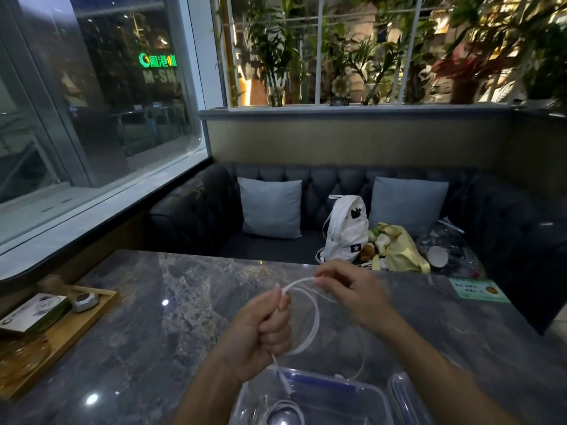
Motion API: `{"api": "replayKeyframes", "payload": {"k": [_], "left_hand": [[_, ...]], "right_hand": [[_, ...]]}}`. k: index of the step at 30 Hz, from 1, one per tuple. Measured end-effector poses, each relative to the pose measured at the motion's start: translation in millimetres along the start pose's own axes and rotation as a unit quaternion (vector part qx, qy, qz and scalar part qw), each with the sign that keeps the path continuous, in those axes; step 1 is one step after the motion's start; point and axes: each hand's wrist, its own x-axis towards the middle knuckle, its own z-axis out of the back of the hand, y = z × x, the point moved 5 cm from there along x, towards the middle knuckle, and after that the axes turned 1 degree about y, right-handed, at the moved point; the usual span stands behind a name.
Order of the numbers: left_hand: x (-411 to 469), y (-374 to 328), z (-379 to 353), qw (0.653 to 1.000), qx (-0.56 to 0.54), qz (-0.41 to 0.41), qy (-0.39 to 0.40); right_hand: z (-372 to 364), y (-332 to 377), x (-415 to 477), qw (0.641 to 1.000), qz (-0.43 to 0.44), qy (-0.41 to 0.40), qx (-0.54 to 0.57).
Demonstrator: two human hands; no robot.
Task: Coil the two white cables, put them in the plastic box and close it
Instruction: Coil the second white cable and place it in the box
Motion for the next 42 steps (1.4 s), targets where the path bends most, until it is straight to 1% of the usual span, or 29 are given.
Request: {"api": "replayKeyframes", "payload": {"k": [1,3,7,9,14,16,17,19,20,22,23,25,26,27,28,31,34,38,42], "left_hand": [[-2,-3,0,1.000,-0.029,-0.006,0.004],[-4,-9,1,0.997,-0.068,-0.014,0.013],[-4,-10,7,0.996,-0.079,-0.030,-0.012],[-5,-10,9,0.996,-0.075,-0.032,-0.019],[-10,-11,4,0.998,-0.062,-0.010,0.012],[-11,-13,1,0.995,-0.091,-0.017,0.039],[-12,-15,0,0.989,-0.125,-0.022,0.071],[-13,-22,-4,0.969,-0.197,-0.041,0.142],[-14,-27,-2,0.964,-0.216,-0.062,0.145],[-14,-37,5,0.962,-0.230,-0.101,0.106],[-13,-41,10,0.965,-0.229,-0.109,0.070],[-13,-46,27,0.971,-0.182,-0.137,-0.068],[-14,-47,35,0.968,-0.153,-0.157,-0.125],[-13,-48,40,0.963,-0.140,-0.166,-0.159],[-11,-47,41,0.960,-0.136,-0.170,-0.177],[-5,-45,42,0.964,-0.111,-0.168,-0.176],[-4,-41,43,0.969,-0.062,-0.160,-0.178],[-2,-29,44,0.973,0.003,-0.126,-0.192],[3,-14,32,0.978,0.061,-0.079,-0.181]], "right_hand": [[3,-4,-1,0.999,-0.020,-0.007,0.029],[7,-7,-3,0.998,-0.035,-0.020,0.058],[4,-5,-6,1.000,-0.013,-0.017,-0.004],[3,-4,-6,1.000,-0.006,-0.014,-0.012],[5,-12,-6,0.999,-0.008,-0.023,-0.037],[6,-22,-8,0.999,-0.027,-0.033,-0.022],[6,-28,-10,0.998,-0.040,-0.043,-0.010],[8,-39,-15,0.996,-0.062,-0.065,0.000],[8,-44,-18,0.995,-0.064,-0.071,-0.010],[5,-51,-25,0.995,-0.050,-0.072,-0.056],[2,-53,-29,0.994,-0.036,-0.065,-0.084],[-7,-52,-36,0.988,0.004,-0.033,-0.153],[-12,-47,-39,0.979,0.036,-0.012,-0.198],[-17,-40,-40,0.967,0.073,0.012,-0.246],[-23,-33,-41,0.952,0.104,0.042,-0.286],[-37,-14,-40,0.915,0.153,0.128,-0.350],[-42,8,-38,0.892,0.210,0.155,-0.369],[-47,31,-34,0.897,0.254,0.171,-0.319],[-49,47,-31,0.906,0.258,0.171,-0.287]]}}
